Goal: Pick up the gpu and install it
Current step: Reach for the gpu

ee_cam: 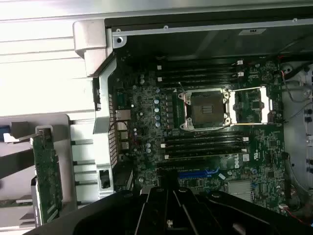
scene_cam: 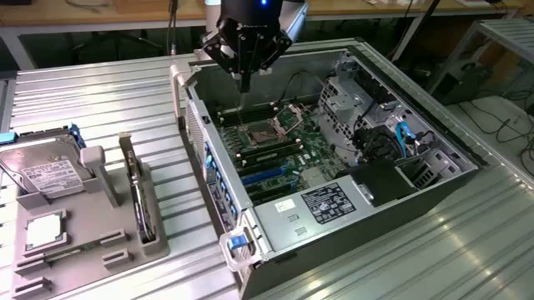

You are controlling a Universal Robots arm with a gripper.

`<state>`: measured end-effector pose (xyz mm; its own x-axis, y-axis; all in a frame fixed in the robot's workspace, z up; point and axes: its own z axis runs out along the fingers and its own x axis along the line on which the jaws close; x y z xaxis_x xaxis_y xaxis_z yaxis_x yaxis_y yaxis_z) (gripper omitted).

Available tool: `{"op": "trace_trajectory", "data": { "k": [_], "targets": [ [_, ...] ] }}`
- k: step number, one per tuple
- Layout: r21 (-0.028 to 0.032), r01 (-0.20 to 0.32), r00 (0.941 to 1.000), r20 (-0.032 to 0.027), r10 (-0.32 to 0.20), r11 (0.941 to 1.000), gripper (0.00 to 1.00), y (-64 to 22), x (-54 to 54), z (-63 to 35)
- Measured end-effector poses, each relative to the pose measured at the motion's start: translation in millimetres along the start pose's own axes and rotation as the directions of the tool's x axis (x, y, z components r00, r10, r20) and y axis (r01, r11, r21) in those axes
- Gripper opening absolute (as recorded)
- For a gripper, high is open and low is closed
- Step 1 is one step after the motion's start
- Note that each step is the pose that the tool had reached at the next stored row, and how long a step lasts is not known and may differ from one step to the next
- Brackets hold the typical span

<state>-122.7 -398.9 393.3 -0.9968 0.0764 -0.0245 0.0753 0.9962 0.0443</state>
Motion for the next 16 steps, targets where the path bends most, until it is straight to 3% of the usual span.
{"op": "trace_trajectory", "data": {
  "k": [5,13,16],
  "targets": [
    [-0.0002,0.004,1.0000,-0.0002,-0.004,1.0000,0.11,-1.4,15.3,-0.4],
    [-0.0023,0.083,0.9965,-0.0037,-0.083,0.9965,0.11,-3.5,23.0,-0.7],
    [-0.0030,0.104,0.9945,-0.0045,-0.104,0.9945,0.11,-9.9,28.5,-1.0]
  ]
}}
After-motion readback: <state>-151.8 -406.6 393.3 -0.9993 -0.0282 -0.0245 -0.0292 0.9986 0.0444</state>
